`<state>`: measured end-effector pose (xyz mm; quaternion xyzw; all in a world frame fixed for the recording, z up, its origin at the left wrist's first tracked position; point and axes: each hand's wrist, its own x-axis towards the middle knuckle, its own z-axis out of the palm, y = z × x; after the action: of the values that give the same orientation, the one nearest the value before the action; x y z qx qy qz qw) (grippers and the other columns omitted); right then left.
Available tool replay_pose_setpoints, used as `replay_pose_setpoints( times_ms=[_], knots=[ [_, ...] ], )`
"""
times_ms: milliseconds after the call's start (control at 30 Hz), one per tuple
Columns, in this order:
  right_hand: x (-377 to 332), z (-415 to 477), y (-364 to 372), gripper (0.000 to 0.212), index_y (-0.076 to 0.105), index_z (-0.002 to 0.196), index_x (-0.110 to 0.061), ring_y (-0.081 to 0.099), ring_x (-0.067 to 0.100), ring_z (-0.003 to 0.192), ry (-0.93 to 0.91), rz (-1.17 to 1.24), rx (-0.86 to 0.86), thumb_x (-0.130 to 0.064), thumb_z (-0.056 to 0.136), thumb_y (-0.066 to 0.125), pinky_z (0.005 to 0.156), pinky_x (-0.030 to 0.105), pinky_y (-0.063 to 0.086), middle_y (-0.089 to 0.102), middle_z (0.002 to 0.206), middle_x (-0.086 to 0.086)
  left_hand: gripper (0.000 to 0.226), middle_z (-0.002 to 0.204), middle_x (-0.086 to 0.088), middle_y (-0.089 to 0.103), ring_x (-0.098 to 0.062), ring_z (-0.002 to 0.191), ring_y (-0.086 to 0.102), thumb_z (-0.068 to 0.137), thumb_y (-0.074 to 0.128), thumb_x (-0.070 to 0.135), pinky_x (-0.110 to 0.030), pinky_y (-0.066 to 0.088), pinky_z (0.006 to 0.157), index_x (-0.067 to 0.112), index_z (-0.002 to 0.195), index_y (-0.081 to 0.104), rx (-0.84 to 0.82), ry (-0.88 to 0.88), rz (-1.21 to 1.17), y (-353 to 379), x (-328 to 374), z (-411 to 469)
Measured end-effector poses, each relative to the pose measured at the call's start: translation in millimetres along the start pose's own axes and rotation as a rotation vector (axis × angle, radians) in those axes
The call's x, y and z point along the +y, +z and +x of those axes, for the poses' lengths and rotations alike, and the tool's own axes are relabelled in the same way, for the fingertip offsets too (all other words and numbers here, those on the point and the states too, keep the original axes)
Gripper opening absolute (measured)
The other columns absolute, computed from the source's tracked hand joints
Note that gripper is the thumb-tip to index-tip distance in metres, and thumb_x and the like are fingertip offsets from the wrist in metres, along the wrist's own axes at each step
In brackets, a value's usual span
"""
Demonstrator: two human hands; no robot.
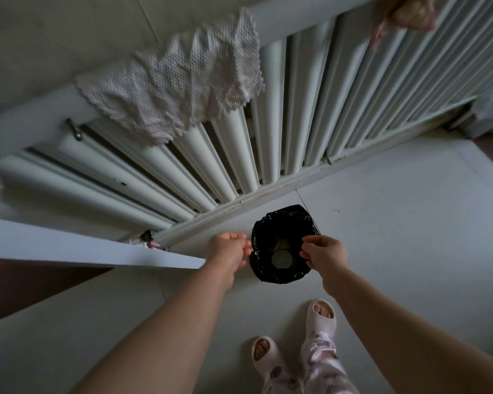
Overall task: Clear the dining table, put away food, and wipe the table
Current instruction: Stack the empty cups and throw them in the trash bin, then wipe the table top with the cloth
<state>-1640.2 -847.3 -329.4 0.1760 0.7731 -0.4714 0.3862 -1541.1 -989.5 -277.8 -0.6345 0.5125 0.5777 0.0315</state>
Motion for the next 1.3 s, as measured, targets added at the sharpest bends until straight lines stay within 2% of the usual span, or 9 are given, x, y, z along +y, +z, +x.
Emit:
replay_pose_setpoints(
  times_ms=[200,400,533,633,733,833,967,1067,1300],
  knots=[
    [-29.1,-42.4,-8.7,0.018,0.066,0.079,-0.024,0.068,0.016,0.080,-0.094,0.042,0.000,-0.008,0.085,0.063,0.079,0.035,0.057,0.069,0.075,0.000,0.016,0.080,0.001,0.068,-0.011,0.067,0.060,0.095,0.052,0.012,-0.023,0.045,0.058,0.018,0.082,0.059,0.006,0.112,0.009,-21.2,29.0,-40.2],
    [-69.0,-86.2,-26.2,0.017,0.067,0.082,-0.023,0.068,0.013,0.079,-0.226,0.065,-0.010,-0.008,0.086,0.061,0.078,0.031,0.056,0.070,0.078,0.000,0.016,0.086,-0.002,0.068,-0.010,0.066,0.059,0.094,0.051,0.012,-0.021,0.043,0.054,0.016,0.081,0.060,-0.005,0.280,0.138,-42.4,55.3,-81.7],
    [-99.9,-108.6,-41.6,0.016,0.065,0.083,-0.020,0.066,0.013,0.075,-0.321,0.094,-0.004,-0.007,0.089,0.059,0.072,0.030,0.051,0.067,0.077,0.000,0.018,0.085,-0.003,0.069,-0.011,0.068,0.060,0.093,0.053,0.011,-0.021,0.046,0.061,0.015,0.079,0.064,-0.016,0.407,0.185,-50.8,87.5,-105.8],
    [-120.8,-122.8,-52.8,0.014,0.065,0.087,-0.018,0.065,0.009,0.072,-0.387,0.127,0.015,-0.006,0.089,0.059,0.072,0.029,0.051,0.067,0.077,0.000,0.014,0.085,-0.002,0.069,-0.010,0.067,0.060,0.094,0.053,0.011,-0.022,0.048,0.062,0.012,0.087,0.066,-0.038,0.478,0.184,-52.8,114.4,-123.8],
    [-138.7,-133.0,-65.4,0.011,0.066,0.089,-0.017,0.064,0.008,0.070,-0.417,0.168,0.028,-0.007,0.089,0.059,0.065,0.024,0.049,0.067,0.076,0.000,0.015,0.092,-0.003,0.072,-0.013,0.075,0.063,0.093,0.053,0.012,-0.026,0.050,0.069,0.014,0.086,0.066,-0.068,0.543,0.214,-48.1,136.5,-138.0],
    [-152.5,-140.1,-84.2,0.012,0.066,0.089,-0.017,0.065,0.011,0.071,-0.445,0.210,0.061,-0.007,0.089,0.059,0.066,0.025,0.049,0.067,0.074,0.000,0.017,0.090,-0.004,0.070,-0.015,0.078,0.061,0.093,0.052,0.010,-0.029,0.050,0.073,0.017,0.082,0.064,-0.093,0.595,0.230,-36.5,154.2,-153.2],
    [-166.0,-139.1,-116.5,0.013,0.067,0.090,-0.016,0.063,0.011,0.068,-0.454,0.262,0.100,-0.005,0.088,0.059,0.058,0.020,0.048,0.066,0.074,0.002,0.018,0.089,-0.003,0.069,-0.011,0.072,0.061,0.092,0.051,0.006,-0.023,0.048,0.063,0.016,0.083,0.064,-0.125,0.650,0.261,-11.4,171.4,-169.7],
    [-172.2,-133.4,-144.8,0.012,0.067,0.092,-0.014,0.063,0.012,0.068,-0.458,0.299,0.118,-0.005,0.088,0.060,0.058,0.021,0.047,0.066,0.073,0.002,0.018,0.088,-0.003,0.070,-0.013,0.072,0.061,0.092,0.050,0.006,-0.023,0.048,0.062,0.014,0.083,0.065,-0.138,0.687,0.292,12.7,181.9,-183.4],
    [-202.5,-105.9,-260.1,0.013,0.067,0.094,-0.013,0.064,0.013,0.072,-0.493,0.375,0.172,-0.005,0.089,0.059,0.062,0.023,0.049,0.066,0.077,0.004,0.018,0.085,-0.003,0.068,-0.011,0.068,0.059,0.092,0.049,0.010,-0.021,0.045,0.059,0.016,0.081,0.063,-0.183,0.780,0.284,121.9,233.4,-222.0]
  ],
)
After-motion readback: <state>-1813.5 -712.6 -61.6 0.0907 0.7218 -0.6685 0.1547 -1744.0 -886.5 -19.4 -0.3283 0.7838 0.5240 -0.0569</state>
